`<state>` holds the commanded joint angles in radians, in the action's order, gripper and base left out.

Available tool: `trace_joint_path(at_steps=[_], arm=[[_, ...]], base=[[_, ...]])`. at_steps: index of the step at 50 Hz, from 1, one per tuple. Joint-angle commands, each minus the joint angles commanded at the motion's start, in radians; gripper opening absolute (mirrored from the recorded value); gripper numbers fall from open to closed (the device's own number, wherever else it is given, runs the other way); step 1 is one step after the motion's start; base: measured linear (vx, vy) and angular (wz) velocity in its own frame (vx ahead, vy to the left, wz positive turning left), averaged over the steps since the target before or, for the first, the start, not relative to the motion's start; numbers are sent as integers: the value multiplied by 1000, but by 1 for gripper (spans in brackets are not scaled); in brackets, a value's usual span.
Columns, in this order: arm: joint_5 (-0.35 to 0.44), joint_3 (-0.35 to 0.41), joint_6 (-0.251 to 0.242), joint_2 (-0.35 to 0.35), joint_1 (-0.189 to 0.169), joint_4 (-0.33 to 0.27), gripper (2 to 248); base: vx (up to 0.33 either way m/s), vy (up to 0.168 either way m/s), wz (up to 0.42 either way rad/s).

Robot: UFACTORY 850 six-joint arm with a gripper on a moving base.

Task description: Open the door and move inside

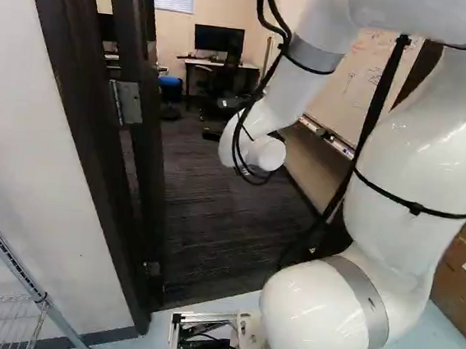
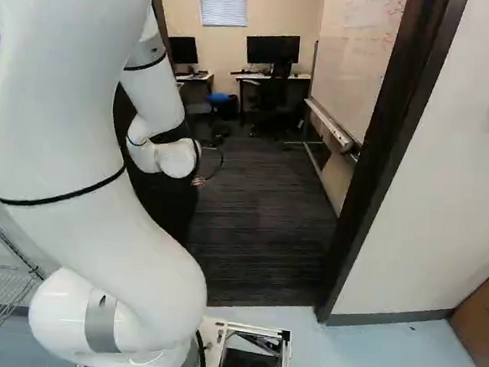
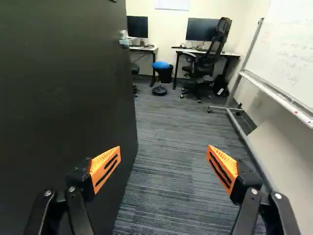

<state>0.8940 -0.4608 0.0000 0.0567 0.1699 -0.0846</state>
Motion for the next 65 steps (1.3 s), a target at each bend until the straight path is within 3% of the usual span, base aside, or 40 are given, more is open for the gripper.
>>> trace_joint_path(at_steps=[32,65], arm=[[-13,235,0,-211,-107,53,247],[-20,358,0,-322,-163,81,247]], base=[[0,0,0],[0,0,0]])
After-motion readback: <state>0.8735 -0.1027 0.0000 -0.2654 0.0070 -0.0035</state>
